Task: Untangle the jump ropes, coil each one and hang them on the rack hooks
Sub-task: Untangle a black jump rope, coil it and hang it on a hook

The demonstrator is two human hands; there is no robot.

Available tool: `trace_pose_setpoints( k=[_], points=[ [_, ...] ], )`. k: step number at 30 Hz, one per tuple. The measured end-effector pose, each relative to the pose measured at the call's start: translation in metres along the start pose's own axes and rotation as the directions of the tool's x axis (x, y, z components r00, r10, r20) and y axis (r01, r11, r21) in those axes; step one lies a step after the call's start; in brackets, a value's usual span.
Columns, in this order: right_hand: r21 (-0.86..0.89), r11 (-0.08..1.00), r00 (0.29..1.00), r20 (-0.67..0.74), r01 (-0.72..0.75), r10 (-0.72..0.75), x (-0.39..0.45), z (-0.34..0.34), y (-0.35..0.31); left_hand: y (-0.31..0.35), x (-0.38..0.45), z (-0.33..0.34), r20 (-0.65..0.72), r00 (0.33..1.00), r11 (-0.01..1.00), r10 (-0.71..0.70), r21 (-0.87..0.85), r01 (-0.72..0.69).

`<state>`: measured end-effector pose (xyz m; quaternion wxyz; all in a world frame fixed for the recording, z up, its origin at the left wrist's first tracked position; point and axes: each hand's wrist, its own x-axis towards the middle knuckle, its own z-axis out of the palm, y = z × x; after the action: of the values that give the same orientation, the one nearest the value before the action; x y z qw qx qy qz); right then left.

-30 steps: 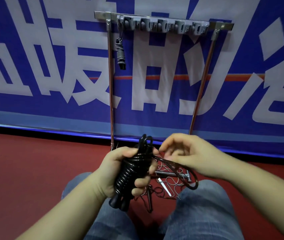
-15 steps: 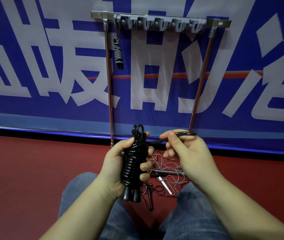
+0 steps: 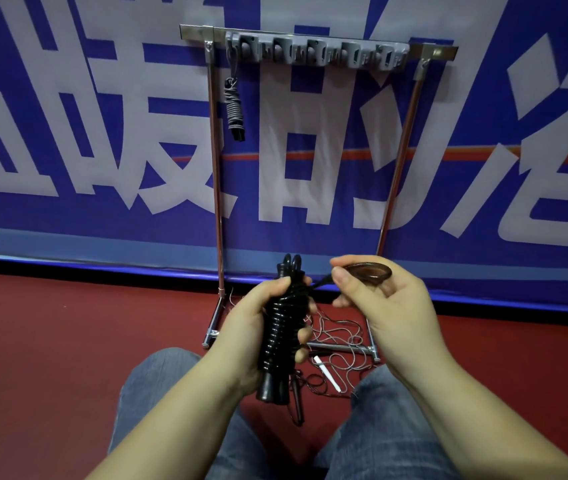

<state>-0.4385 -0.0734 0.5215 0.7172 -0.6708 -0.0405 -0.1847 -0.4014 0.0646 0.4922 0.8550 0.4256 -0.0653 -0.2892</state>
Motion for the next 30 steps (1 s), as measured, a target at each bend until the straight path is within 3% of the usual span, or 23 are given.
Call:
trace_pose_setpoints(
  k=[6,13,19,24,26,28,30],
  points=[
    [0.022,1.000,0.994,0.108,-0.006,0.004,0.001,0.009,-0.004,0.000,0.000,0.000,-0.044,0.999,0.999,0.032,0.027,-0.031],
    [-0.140,0.987,0.995,-0.046,0.078,-0.086,0.008,0.013,0.000,-0.003,-0.003,0.007,-0.114,0.989,0.979,0.099,0.190,-0.076],
    [0.148,0.982,0.992,-0.012,-0.121,0.124,0.009,0.018,-0.001,-0.004,-0.003,0.010,-0.153,0.970,0.960,0.188,0.239,-0.148],
    [0.183,0.970,0.975,-0.123,-0.161,0.185,0.013,0.017,0.001,-0.005,-0.006,0.013,-0.149,0.968,0.954,0.200,0.257,-0.158],
    [0.193,0.963,0.971,-0.107,-0.191,0.214,0.013,0.015,0.003,-0.005,-0.006,0.014,-0.147,0.972,0.957,0.184,0.251,-0.143],
    [0.142,0.976,0.980,-0.087,-0.167,0.181,0.011,0.015,0.002,-0.006,-0.006,0.016,-0.143,0.980,0.970,0.138,0.220,-0.105],
    [-0.064,0.995,0.994,-0.084,-0.076,0.070,0.012,0.014,0.000,-0.007,-0.005,0.016,-0.142,0.985,0.984,0.096,0.164,-0.072]
  ],
)
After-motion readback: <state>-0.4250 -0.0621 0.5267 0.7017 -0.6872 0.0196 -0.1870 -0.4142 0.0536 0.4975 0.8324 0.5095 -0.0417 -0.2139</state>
